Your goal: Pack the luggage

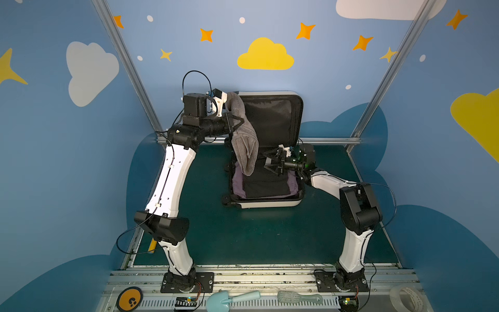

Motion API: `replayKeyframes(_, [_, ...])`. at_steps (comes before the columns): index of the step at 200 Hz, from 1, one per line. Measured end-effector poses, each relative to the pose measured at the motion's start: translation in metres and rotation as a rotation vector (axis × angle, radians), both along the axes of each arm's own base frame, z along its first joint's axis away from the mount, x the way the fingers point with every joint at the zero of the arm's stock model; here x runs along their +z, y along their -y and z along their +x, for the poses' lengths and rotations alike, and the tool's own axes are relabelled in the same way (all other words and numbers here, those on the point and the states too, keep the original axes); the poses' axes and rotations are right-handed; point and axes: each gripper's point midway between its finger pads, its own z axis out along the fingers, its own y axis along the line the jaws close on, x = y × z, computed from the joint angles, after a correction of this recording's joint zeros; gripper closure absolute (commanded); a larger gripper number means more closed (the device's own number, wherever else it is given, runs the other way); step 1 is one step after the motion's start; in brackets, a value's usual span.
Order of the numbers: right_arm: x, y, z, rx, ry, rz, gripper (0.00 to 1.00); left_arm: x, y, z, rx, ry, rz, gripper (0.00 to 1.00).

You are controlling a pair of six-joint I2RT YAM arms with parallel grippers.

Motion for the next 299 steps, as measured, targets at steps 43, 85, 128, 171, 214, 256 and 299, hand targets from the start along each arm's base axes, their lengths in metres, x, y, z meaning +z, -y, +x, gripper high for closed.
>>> replayKeyframes(43, [0.006,-0.003,0.012,-0.013,-0.055,0.124,0.09,-0.003,0.01,0.014,0.018,0.022,-0.047,0.97])
replayKeyframes(85, [0.018,-0.001,0.016,-0.028,-0.076,0.223,0.09,-0.01,0.014,0.028,0.074,0.049,-0.078,0.97])
replayKeyframes(128, [0.019,-0.002,0.012,-0.035,-0.098,0.264,0.08,-0.008,0.019,0.035,0.118,0.093,-0.111,0.97])
replayKeyframes(171, [0.012,-0.003,0.012,-0.062,-0.134,0.319,0.08,0.009,0.025,0.03,0.142,0.175,-0.146,0.97])
replayKeyframes(214, [-0.002,-0.006,0.017,-0.077,-0.182,0.351,0.07,0.023,0.031,0.021,0.154,0.267,-0.189,0.97])
replayKeyframes(256, [0.004,-0.009,0.018,-0.075,-0.178,0.37,0.05,0.026,0.039,0.02,0.152,0.304,-0.215,0.97])
replayKeyframes(299, [0.009,-0.008,0.019,-0.08,-0.164,0.383,0.04,0.016,0.043,0.023,0.161,0.304,-0.215,0.97])
